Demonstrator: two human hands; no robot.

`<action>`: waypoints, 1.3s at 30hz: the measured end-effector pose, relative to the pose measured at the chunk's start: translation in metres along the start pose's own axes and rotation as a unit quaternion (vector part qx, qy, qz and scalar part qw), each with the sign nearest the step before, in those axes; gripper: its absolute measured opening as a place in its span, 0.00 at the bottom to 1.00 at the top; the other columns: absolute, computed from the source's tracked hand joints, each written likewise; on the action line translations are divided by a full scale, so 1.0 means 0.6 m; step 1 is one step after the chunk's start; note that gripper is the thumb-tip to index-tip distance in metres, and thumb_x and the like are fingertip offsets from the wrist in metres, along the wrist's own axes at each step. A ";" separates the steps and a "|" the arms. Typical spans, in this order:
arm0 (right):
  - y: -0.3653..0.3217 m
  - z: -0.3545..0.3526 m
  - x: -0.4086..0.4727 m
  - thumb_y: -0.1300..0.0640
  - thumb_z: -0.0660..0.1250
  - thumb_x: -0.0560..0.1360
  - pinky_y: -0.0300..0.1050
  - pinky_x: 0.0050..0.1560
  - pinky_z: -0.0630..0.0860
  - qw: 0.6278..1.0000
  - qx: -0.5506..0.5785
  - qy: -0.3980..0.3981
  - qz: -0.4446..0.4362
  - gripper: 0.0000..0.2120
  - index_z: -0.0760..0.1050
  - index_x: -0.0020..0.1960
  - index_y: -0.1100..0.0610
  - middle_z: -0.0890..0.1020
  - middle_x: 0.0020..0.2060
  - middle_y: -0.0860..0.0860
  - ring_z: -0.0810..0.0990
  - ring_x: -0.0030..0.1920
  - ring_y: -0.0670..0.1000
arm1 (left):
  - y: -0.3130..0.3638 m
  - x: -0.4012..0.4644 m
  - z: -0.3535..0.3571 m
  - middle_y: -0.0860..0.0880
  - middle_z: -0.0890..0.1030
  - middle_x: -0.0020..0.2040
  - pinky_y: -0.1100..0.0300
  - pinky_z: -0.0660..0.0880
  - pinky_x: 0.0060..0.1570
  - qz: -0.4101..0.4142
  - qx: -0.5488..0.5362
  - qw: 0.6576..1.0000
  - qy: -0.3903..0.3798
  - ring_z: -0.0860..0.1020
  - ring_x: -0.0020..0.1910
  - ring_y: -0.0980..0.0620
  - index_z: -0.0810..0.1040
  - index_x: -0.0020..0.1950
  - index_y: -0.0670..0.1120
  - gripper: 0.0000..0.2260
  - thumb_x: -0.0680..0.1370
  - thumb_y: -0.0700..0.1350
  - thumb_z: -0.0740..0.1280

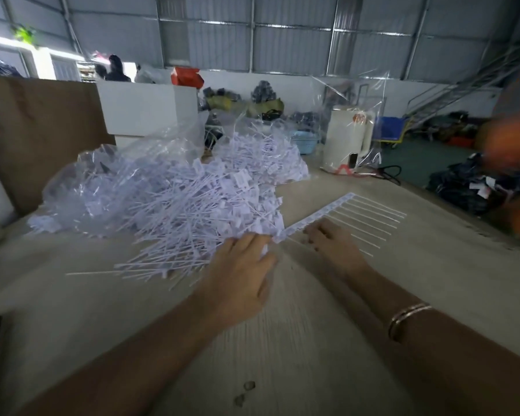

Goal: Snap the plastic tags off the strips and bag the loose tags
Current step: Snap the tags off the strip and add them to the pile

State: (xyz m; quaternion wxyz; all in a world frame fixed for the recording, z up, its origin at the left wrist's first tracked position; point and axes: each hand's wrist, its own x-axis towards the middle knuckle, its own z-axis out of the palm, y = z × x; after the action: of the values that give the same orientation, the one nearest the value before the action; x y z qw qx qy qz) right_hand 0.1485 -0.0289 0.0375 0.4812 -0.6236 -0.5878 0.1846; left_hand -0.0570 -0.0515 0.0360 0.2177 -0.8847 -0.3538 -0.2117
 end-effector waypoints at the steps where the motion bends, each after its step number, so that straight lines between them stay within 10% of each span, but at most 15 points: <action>1: -0.001 -0.007 0.022 0.58 0.61 0.76 0.42 0.41 0.69 0.996 -0.085 -0.028 -0.025 0.06 0.77 0.47 0.54 0.80 0.43 0.50 0.77 0.44 0.51 | -0.002 -0.003 0.010 0.46 0.77 0.59 0.53 0.71 0.52 0.010 0.010 1.000 -0.014 0.75 0.59 0.45 0.79 0.52 0.49 0.17 0.69 0.49 0.55; 5: 0.007 -0.013 0.105 0.63 0.61 0.74 0.42 0.58 0.67 0.911 -0.367 -0.147 -0.118 0.20 0.70 0.65 0.54 0.73 0.63 0.52 0.72 0.63 0.53 | -0.042 0.011 0.043 0.43 0.72 0.68 0.49 0.65 0.66 0.053 0.049 0.997 -0.006 0.69 0.69 0.44 0.78 0.60 0.51 0.18 0.73 0.51 0.61; 9: 0.023 0.019 0.136 0.54 0.59 0.78 0.49 0.68 0.64 0.880 -0.399 -0.229 -0.117 0.24 0.60 0.73 0.50 0.68 0.70 0.51 0.66 0.69 0.54 | -0.091 0.052 0.067 0.43 0.74 0.67 0.45 0.66 0.66 0.081 0.078 0.994 -0.016 0.70 0.68 0.45 0.78 0.62 0.51 0.20 0.71 0.53 0.66; 13: 0.053 -0.020 0.145 0.57 0.61 0.76 0.47 0.59 0.69 0.851 -0.454 -0.202 -0.171 0.17 0.72 0.65 0.53 0.74 0.61 0.54 0.72 0.62 0.55 | -0.104 0.072 0.096 0.43 0.77 0.63 0.49 0.64 0.65 0.055 0.069 0.996 0.004 0.74 0.63 0.45 0.81 0.56 0.50 0.17 0.69 0.53 0.67; 19: 0.018 -0.109 0.129 0.68 0.66 0.71 0.46 0.43 0.71 0.911 -0.320 -0.049 -0.256 0.12 0.81 0.50 0.58 0.75 0.45 0.55 0.77 0.44 0.56 | -0.092 0.086 0.105 0.46 0.78 0.62 0.50 0.64 0.60 0.037 0.039 0.997 0.063 0.75 0.63 0.44 0.81 0.56 0.50 0.18 0.72 0.55 0.62; 23: -0.060 -0.100 0.071 0.65 0.68 0.71 0.44 0.39 0.71 0.875 -0.330 -0.109 -0.338 0.14 0.82 0.53 0.53 0.77 0.42 0.53 0.76 0.40 0.52 | -0.055 0.071 0.058 0.48 0.78 0.61 0.53 0.66 0.57 -0.018 -0.074 0.989 0.125 0.74 0.62 0.47 0.79 0.59 0.50 0.19 0.78 0.53 0.52; 28: -0.103 -0.053 -0.030 0.53 0.65 0.73 0.44 0.40 0.65 0.840 -0.356 -0.184 -0.367 0.17 0.77 0.61 0.46 0.76 0.41 0.50 0.75 0.41 0.51 | -0.012 0.004 -0.001 0.50 0.79 0.29 0.63 0.74 0.40 -0.198 -0.562 0.797 0.096 0.78 0.32 0.52 0.80 0.31 0.49 0.30 0.77 0.63 0.47; 31: -0.102 -0.008 -0.076 0.50 0.59 0.73 0.44 0.41 0.60 0.821 -0.401 -0.131 -0.384 0.21 0.72 0.65 0.41 0.76 0.41 0.49 0.76 0.42 0.52 | -0.022 -0.025 -0.014 0.49 0.76 0.22 0.65 0.71 0.31 -0.232 -0.550 0.801 0.036 0.74 0.24 0.53 0.76 0.24 0.49 0.28 0.76 0.66 0.57; 35: -0.085 0.037 -0.099 0.46 0.52 0.73 0.46 0.50 0.62 0.852 -0.405 -0.079 -0.323 0.22 0.67 0.67 0.43 0.76 0.52 0.46 0.77 0.50 0.50 | -0.040 -0.038 -0.006 0.50 0.75 0.23 0.65 0.68 0.30 -0.225 -0.527 0.820 -0.003 0.72 0.24 0.56 0.72 0.29 0.48 0.18 0.79 0.44 0.63; 39: -0.074 0.053 -0.108 0.45 0.58 0.67 0.41 0.39 0.72 0.903 -0.293 -0.043 -0.312 0.14 0.77 0.47 0.48 0.79 0.39 0.42 0.79 0.36 0.45 | -0.038 -0.046 0.009 0.49 0.75 0.22 0.64 0.67 0.25 -0.269 -0.569 0.777 -0.025 0.71 0.21 0.55 0.72 0.32 0.44 0.15 0.79 0.41 0.63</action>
State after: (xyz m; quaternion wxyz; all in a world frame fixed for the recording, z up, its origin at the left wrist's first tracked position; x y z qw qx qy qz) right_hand 0.0828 -0.0824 0.0372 0.2843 -0.5126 -0.7999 -0.1293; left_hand -0.0906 -0.0483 0.0222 -0.3996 -0.7213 -0.3980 -0.4019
